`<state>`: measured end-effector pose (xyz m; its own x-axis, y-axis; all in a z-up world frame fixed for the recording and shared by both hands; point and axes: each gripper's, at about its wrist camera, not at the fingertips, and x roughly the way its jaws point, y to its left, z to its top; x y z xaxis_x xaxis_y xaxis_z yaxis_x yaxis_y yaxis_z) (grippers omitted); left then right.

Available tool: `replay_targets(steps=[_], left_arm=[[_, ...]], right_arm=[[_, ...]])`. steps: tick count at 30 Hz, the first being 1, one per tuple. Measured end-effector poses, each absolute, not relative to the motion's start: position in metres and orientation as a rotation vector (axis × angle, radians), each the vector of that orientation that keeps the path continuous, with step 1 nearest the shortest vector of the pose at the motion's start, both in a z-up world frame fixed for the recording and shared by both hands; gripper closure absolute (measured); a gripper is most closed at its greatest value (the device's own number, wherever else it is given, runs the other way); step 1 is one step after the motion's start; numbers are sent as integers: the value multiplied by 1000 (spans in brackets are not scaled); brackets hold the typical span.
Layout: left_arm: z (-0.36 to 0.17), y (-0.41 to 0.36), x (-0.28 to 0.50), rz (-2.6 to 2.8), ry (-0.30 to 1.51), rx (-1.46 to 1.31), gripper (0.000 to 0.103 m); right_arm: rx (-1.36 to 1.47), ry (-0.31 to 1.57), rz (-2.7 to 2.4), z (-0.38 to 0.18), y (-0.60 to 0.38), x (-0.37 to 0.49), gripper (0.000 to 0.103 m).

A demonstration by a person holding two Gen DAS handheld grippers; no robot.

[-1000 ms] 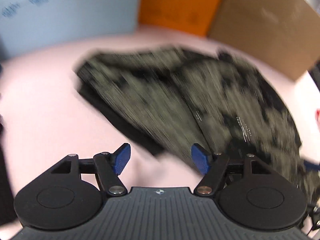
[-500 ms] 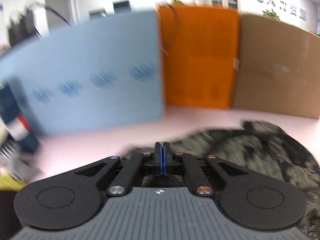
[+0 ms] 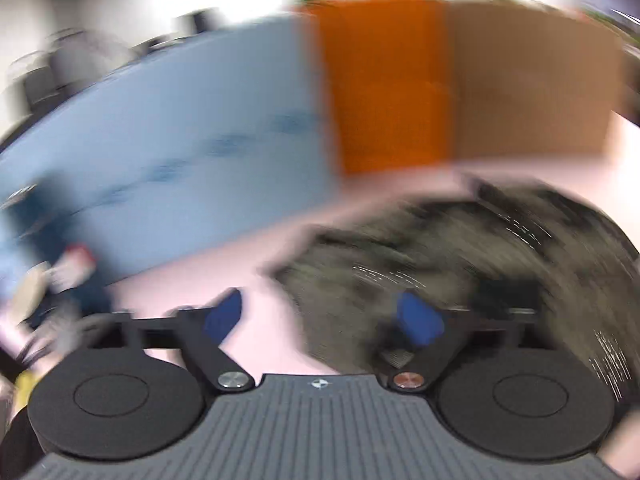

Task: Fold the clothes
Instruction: 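Grasp the blouse edge with the left gripper and spread it out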

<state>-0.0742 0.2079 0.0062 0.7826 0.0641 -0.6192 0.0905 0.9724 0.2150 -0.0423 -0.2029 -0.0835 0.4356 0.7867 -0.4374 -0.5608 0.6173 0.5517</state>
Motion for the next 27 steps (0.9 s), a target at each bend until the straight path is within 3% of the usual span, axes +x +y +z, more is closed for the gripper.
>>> replay_targets(steps=[4, 8, 10, 11, 12, 13, 14, 15, 16, 23, 25, 26, 27], left_arm=[[-28, 131, -94, -354, 708, 390, 16], [-51, 71, -102, -587, 719, 568, 16], [-62, 51, -104, -609, 701, 675, 16], [-67, 43, -104, -606, 692, 724, 23], [-71, 42, -103, -597, 706, 738, 60], [-75, 40, -101, -588, 720, 752, 84], [-78, 39, -99, -578, 735, 766, 103], [-76, 42, -97, -582, 749, 742, 103], [-70, 48, -95, -604, 756, 714, 103], [3, 99, -103, -892, 849, 482, 103], [11, 104, -107, -925, 860, 481, 100], [12, 106, -109, -920, 857, 490, 98], [10, 109, -109, -885, 859, 496, 84]], right_arm=[[313, 709, 395, -95, -244, -15, 1], [169, 759, 255, -113, -239, 8, 4], [85, 786, 266, -125, -228, 16, 13], [43, 798, 272, -131, -222, 19, 16], [-25, 780, 289, -134, -215, 20, 23], [-94, 753, 324, -136, -207, 20, 50], [-121, 735, 376, -135, -202, 20, 83], [-141, 741, 406, -132, -200, 24, 93], [-161, 749, 434, -128, -198, 28, 96], [-380, 723, 309, -74, -246, 92, 96], [-406, 737, 209, -63, -270, 114, 95], [-407, 747, 151, -59, -280, 123, 89], [-409, 757, 93, -55, -290, 133, 83]])
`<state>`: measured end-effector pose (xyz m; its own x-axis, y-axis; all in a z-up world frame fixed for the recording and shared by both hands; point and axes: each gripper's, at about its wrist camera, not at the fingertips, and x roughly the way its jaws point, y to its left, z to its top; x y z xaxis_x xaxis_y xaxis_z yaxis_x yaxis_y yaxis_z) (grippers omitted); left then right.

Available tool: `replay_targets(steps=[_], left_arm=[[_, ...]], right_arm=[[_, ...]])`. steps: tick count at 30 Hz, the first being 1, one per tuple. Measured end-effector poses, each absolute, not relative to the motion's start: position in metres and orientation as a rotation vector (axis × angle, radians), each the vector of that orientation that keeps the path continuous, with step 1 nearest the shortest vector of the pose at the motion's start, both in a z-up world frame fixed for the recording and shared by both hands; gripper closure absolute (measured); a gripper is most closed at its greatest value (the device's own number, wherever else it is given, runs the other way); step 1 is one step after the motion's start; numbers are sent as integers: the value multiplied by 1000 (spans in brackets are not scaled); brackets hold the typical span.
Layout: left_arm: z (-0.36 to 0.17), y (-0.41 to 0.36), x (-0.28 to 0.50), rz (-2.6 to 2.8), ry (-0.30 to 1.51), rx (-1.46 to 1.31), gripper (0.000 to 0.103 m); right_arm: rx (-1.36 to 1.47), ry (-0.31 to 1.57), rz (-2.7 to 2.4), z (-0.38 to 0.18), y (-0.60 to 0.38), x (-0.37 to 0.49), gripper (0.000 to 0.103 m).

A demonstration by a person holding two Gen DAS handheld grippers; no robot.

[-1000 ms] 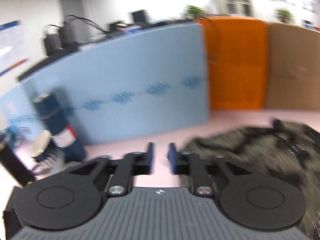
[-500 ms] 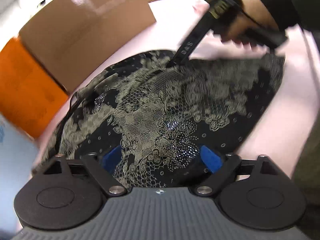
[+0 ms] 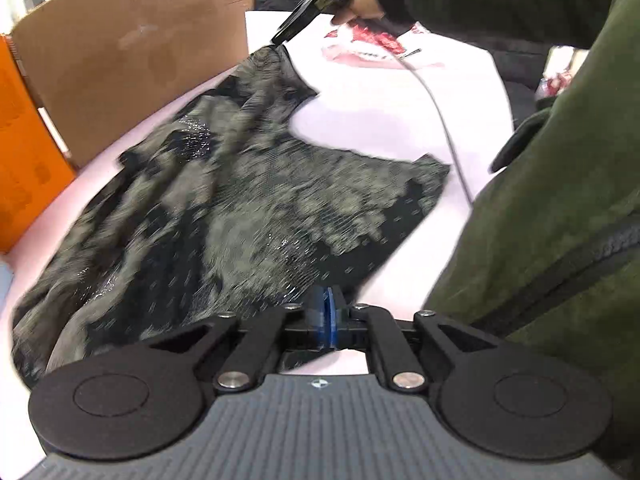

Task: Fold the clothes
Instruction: 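Grasp the blouse edge with the left gripper and spread it out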

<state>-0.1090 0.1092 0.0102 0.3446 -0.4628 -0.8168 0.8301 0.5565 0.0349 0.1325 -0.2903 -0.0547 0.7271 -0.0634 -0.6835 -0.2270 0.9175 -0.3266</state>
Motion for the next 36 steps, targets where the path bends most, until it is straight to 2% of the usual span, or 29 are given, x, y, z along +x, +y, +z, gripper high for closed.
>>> replay_targets(steps=[1, 2, 3, 5, 12, 13, 14, 19, 21, 26, 32, 36], left_arm=[[8, 112, -109, -850, 862, 503, 74], [3, 116, -107, -803, 866, 501, 53], [-3, 121, -105, -748, 872, 489, 36], [-16, 131, -99, -637, 882, 465, 28], [-45, 181, -60, -296, 1014, 189, 22], [-46, 188, -58, -263, 1013, 157, 22], [-49, 197, -55, -228, 1016, 114, 21], [-64, 231, -45, -108, 1038, -86, 21], [-68, 239, -43, -85, 1051, -131, 21], [-72, 246, -42, -70, 1053, -165, 20], [-71, 245, -51, -65, 1054, -154, 20], [-71, 247, -65, -47, 1055, -177, 19]], right_arm=[[-403, 736, 78, -51, -293, 129, 70], [-398, 713, 66, -47, -294, 125, 57], [-392, 689, 55, -44, -296, 120, 51], [-348, 684, 128, -46, -287, 97, 35], [58, 856, 549, -80, -243, -22, 25], [56, 868, 564, -84, -233, -40, 19], [40, 876, 576, -87, -224, -55, 15], [-71, 933, 618, -99, -188, -107, 8], [-82, 921, 601, -104, -183, -120, 0], [-227, 831, 541, -113, -148, -133, 0], [-594, 587, 448, -118, -102, -129, 0], [-736, 497, 604, -118, -80, -133, 0]])
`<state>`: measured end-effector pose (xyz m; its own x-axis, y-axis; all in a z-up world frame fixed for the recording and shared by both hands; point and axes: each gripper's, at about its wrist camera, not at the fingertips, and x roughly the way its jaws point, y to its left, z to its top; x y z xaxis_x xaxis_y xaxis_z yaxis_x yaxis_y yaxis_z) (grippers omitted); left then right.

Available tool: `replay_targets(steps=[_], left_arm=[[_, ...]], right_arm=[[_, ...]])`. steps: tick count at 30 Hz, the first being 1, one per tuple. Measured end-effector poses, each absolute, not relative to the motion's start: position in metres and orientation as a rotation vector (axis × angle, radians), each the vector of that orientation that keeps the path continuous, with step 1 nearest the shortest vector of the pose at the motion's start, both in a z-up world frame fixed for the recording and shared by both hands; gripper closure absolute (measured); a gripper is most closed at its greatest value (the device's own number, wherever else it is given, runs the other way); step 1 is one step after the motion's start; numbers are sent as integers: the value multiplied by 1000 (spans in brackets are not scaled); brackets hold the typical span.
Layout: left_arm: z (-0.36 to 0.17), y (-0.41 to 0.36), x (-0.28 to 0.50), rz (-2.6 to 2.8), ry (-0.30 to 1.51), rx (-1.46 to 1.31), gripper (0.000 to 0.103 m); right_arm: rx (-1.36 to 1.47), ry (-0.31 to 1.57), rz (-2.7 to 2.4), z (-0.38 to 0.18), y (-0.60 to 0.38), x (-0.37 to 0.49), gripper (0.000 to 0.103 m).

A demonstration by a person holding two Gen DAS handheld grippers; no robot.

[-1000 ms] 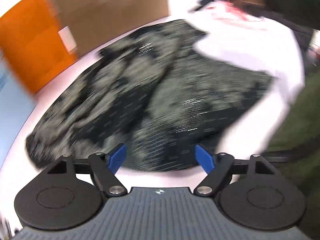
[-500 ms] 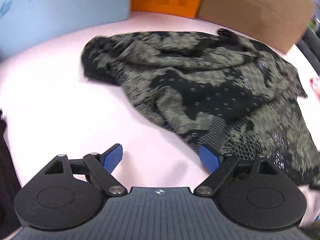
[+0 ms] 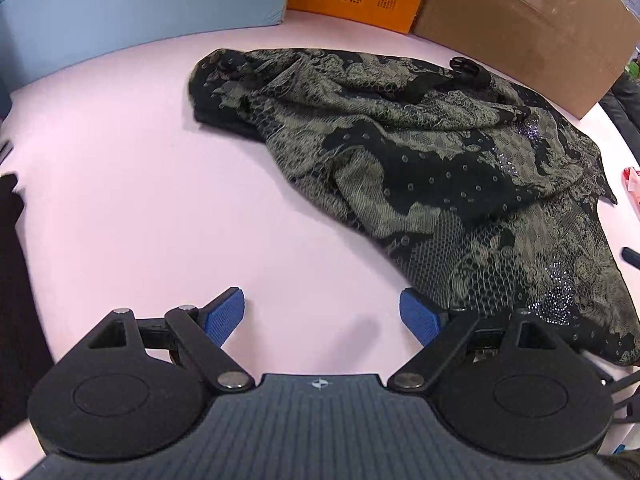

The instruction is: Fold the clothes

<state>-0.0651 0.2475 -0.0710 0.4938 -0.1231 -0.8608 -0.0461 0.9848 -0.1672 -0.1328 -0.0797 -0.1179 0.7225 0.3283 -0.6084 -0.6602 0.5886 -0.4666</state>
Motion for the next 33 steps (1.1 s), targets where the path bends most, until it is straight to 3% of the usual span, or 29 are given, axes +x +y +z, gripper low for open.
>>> replay_targets(steps=[8, 9, 12, 13, 14, 25, 33], left_arm=[[-72, 254, -87, 4, 1033, -234, 17], [-72, 254, -88, 8, 1031, -237, 17], [-70, 255, -90, 18, 1029, -234, 16], [-70, 256, -90, 22, 1028, -233, 16], [-69, 257, -91, 29, 1027, -235, 16], [-71, 265, -92, 84, 1021, -266, 15], [-68, 258, -83, 78, 1026, -242, 15]], right_arm=[[-624, 511, 865, -115, -62, -96, 0], [-545, 582, 924, -114, -61, -82, 5], [-241, 772, 974, -109, -64, -40, 54], [-197, 809, 985, -105, -67, -29, 85], [-155, 846, 998, -100, -71, -18, 98], [-89, 1247, 1277, -72, -134, -15, 98], [126, 1261, 1291, -85, -137, -30, 95]])
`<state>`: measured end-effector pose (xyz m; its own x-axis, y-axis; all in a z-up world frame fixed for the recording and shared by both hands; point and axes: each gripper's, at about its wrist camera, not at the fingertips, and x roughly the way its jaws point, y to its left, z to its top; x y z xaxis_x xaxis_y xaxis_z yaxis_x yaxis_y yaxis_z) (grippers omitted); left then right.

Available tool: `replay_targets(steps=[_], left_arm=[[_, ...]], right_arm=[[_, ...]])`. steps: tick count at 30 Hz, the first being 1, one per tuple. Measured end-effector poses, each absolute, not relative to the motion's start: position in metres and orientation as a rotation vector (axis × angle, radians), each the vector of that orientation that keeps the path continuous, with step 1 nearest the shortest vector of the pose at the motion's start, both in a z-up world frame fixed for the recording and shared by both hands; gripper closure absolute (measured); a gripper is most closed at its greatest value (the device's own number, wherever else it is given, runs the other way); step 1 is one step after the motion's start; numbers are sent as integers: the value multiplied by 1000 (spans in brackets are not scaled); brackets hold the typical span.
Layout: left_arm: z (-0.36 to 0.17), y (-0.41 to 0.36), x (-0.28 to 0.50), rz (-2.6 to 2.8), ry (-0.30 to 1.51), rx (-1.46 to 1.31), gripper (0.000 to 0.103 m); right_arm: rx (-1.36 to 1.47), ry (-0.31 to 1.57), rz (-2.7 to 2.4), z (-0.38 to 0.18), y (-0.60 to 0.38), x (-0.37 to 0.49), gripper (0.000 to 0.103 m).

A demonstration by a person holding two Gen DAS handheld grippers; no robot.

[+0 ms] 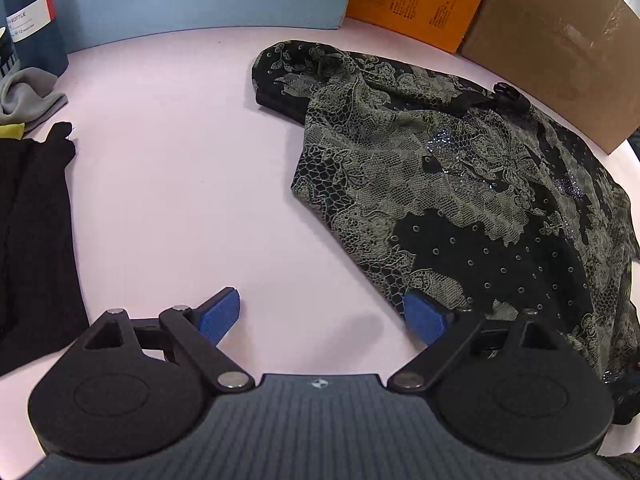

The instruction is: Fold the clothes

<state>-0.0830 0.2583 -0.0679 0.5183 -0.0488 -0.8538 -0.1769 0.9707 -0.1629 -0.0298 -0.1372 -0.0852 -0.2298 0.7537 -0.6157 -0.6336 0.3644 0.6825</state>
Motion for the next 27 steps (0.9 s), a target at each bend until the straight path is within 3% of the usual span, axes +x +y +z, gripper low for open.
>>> replay_targets(steps=[3, 4, 5, 10, 14, 21, 22, 25, 27], left_arm=[[-61, 257, -81, 70, 1014, -215, 15], [-58, 258, -81, 67, 1006, -201, 15], [-55, 259, -81, 66, 998, -186, 15], [-46, 274, -68, 115, 955, -104, 14], [-33, 293, -38, 145, 894, -68, 14], [-52, 323, 23, 335, 880, -120, 15], [-55, 324, 25, 350, 886, -146, 15], [-62, 327, 26, 376, 894, -196, 15], [-64, 329, 19, 396, 890, -182, 15]], right_arm=[[94, 1304, 1293, -91, -127, -34, 78], [75, 1325, 1298, -93, -124, -35, 52], [44, 1316, 1313, -88, -122, -35, 41], [-81, 1214, 1322, -42, -123, -19, 22], [-111, 1063, 1262, 2, -125, 15, 14], [-273, 681, 947, 29, -80, 84, 13], [-308, 656, 926, 22, -65, 93, 17], [-473, 616, 919, -8, -18, 115, 48], [-541, 647, 973, -29, 5, 128, 53]])
